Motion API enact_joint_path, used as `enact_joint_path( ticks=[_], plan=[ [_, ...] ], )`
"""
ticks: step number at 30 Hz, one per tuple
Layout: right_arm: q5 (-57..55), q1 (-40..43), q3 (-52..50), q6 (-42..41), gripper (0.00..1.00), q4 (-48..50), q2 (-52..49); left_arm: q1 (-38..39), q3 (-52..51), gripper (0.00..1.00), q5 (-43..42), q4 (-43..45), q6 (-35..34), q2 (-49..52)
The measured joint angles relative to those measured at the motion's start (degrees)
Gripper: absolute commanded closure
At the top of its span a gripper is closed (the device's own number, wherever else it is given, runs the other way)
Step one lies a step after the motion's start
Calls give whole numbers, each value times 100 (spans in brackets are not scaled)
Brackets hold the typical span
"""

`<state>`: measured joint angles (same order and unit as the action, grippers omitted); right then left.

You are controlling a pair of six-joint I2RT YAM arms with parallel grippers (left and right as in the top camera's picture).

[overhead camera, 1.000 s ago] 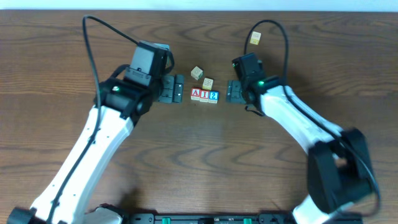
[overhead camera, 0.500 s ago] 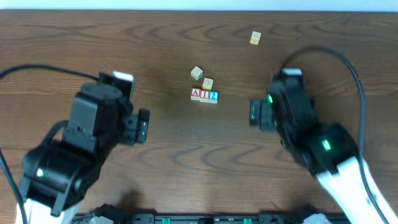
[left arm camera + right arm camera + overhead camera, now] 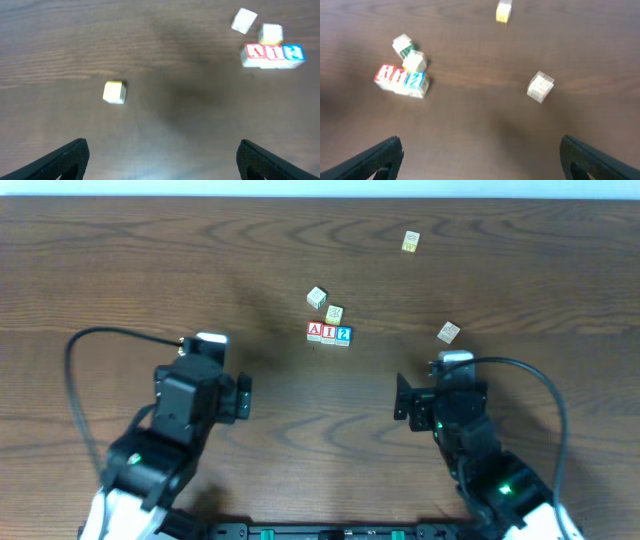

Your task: Spell out Ai2

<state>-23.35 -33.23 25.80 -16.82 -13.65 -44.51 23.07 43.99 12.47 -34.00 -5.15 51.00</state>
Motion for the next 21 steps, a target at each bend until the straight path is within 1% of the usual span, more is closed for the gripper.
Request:
enact_joint_path(
  ticks=[1, 3, 5, 6, 9, 14, 21],
  plan=[
    [-85, 0, -138, 149, 1, 315, -48, 0, -103, 5, 28, 168, -11, 76],
    [-271, 11, -448, 599, 1, 1156, -199, 0, -317, 4, 103, 776, 85, 295],
    [-422, 90, -693, 1281, 1, 2004, -474, 0, -413, 5, 153, 1362, 442, 560],
    [-498, 162, -754, 1561, 1, 2273, -608, 0, -413, 5, 173, 1547, 673, 686],
    [-612, 382, -789, 1987, 1, 2708, -817, -4, -413, 5, 306, 1797, 1141, 957],
    [-721, 662, -789, 2273, 1, 2739, -837, -11, -413, 5, 472, 1685, 1434, 1250],
    [-734, 691, -789, 2382, 1, 2124, -837, -11, -415, 5, 557, 1408, 1569, 1447]
  ],
)
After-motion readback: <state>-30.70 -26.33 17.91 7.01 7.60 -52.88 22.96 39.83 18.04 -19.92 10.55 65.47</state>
